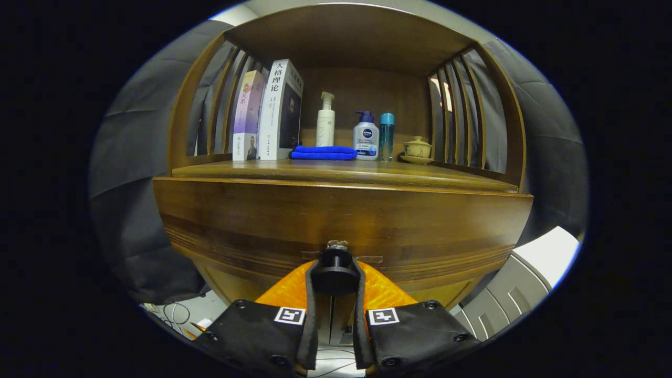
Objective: Pull open the drawer, take out the items inside it, and place them on the countertop above the cabinet.
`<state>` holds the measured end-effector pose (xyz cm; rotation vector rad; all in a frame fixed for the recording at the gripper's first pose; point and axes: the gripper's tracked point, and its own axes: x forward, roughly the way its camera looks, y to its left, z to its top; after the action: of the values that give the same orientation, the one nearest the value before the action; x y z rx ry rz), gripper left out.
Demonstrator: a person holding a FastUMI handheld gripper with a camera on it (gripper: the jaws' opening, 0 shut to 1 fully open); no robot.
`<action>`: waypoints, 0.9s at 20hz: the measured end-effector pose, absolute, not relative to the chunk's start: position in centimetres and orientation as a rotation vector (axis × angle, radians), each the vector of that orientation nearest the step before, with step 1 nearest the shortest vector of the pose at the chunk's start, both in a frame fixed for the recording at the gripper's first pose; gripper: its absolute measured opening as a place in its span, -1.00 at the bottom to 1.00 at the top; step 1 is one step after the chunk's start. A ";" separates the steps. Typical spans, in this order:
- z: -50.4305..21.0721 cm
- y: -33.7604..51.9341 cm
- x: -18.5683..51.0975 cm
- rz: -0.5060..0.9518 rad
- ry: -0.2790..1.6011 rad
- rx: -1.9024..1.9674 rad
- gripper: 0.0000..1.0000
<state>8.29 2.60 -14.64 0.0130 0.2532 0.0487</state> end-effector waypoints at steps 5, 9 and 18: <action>-14.7 2.5 5.8 0.058 0.250 0.020 -0.41; -14.7 2.5 4.3 0.074 0.251 0.020 -0.40; -15.0 2.5 0.7 0.099 0.235 -0.003 -0.41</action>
<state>0.67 2.46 -15.03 -0.0034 0.2355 0.0991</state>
